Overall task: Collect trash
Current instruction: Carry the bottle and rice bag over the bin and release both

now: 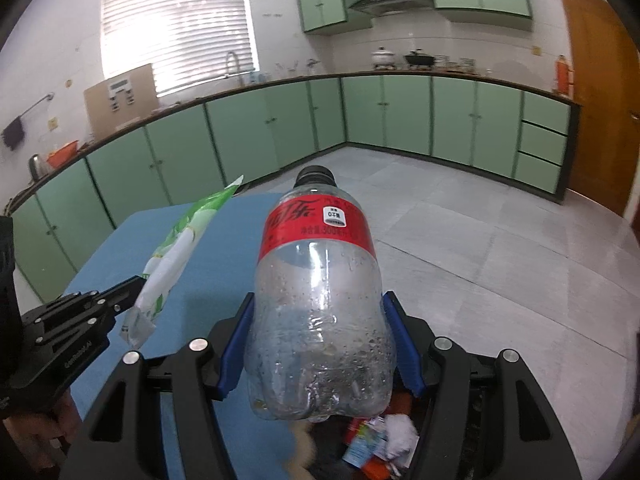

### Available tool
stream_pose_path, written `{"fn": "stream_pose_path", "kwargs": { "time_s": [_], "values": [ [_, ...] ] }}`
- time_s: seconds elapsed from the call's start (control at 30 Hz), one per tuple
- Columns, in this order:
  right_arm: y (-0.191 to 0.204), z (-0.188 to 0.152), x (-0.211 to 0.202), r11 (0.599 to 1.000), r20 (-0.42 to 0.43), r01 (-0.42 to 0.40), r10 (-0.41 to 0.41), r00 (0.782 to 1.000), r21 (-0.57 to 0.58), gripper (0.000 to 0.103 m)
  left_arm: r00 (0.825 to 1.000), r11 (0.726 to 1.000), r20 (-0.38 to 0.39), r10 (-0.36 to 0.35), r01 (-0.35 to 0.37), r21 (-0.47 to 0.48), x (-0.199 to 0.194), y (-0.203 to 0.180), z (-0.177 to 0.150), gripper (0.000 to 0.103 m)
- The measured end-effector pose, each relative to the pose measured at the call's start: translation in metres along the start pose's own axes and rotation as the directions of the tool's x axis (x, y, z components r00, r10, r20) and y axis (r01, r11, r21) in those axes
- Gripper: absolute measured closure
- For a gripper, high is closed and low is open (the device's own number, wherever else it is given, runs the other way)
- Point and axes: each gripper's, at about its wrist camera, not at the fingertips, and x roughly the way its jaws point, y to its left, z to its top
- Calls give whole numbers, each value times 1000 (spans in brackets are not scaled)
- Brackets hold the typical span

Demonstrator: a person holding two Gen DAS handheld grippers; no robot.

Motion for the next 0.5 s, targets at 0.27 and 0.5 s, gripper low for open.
{"fn": "stream_pose_path", "kwargs": {
  "time_s": [0.27,0.5],
  "values": [
    [-50,-17,-32,993,-2,106,-106,994,52,41,994,993,-24,-107,108,56,20,-68,-14,102],
    [-88,-34,-52,980,-15,172,-171,985,96,41,984,981,-46,-171,174,86,34,-115,-29,102]
  ]
}}
